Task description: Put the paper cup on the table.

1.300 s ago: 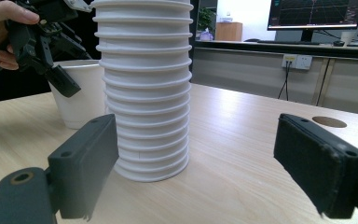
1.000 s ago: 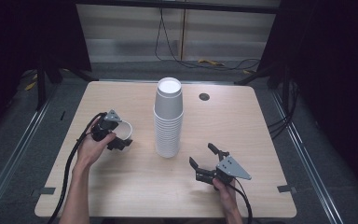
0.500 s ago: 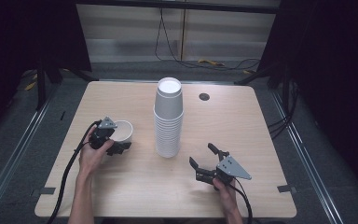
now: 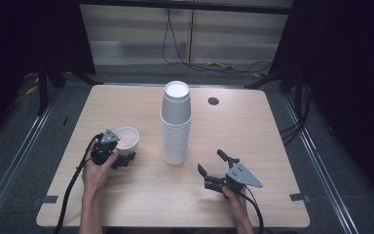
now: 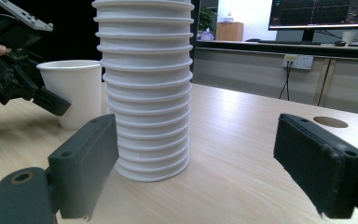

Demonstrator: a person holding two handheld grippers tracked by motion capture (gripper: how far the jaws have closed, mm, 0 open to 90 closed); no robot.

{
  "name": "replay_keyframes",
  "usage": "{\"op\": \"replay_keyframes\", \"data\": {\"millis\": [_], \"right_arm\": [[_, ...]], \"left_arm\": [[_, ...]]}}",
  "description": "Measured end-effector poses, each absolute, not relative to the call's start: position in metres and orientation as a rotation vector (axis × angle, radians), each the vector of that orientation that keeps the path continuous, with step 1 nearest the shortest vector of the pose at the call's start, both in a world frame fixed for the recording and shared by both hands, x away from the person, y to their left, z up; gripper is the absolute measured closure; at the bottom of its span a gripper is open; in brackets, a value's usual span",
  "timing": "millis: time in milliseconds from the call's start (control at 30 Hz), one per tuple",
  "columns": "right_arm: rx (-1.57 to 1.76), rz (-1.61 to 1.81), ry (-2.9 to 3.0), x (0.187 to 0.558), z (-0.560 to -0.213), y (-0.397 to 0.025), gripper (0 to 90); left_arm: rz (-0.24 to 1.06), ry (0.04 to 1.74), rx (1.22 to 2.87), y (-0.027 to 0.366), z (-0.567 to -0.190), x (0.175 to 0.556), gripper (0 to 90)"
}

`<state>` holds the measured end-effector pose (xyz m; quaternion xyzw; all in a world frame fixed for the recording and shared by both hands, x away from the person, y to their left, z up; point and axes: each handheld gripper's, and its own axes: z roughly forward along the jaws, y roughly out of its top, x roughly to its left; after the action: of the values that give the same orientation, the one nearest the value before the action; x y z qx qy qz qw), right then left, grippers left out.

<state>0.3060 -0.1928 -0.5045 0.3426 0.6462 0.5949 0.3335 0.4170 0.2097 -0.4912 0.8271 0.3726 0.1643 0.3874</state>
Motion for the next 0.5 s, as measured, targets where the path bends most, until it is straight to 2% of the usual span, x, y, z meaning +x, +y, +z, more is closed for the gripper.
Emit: {"op": "replay_keyframes", "data": {"millis": [67,200,500], "right_arm": [[0.893,1.553,1.686,0.306,-0.505,-0.193,13.7],[0.895,1.554,1.689,0.306,-0.504,-0.193,13.7],[0.890,1.554,1.690,0.306,-0.505,-0.192,13.8]], "left_arm": [[0.407,0.951,2.128,0.210,-0.492,0.417,15.6],[0.433,0.968,2.041,0.212,-0.493,0.409,15.6],[0.498,0.989,2.026,0.213,-0.487,0.397,15.6]]}}
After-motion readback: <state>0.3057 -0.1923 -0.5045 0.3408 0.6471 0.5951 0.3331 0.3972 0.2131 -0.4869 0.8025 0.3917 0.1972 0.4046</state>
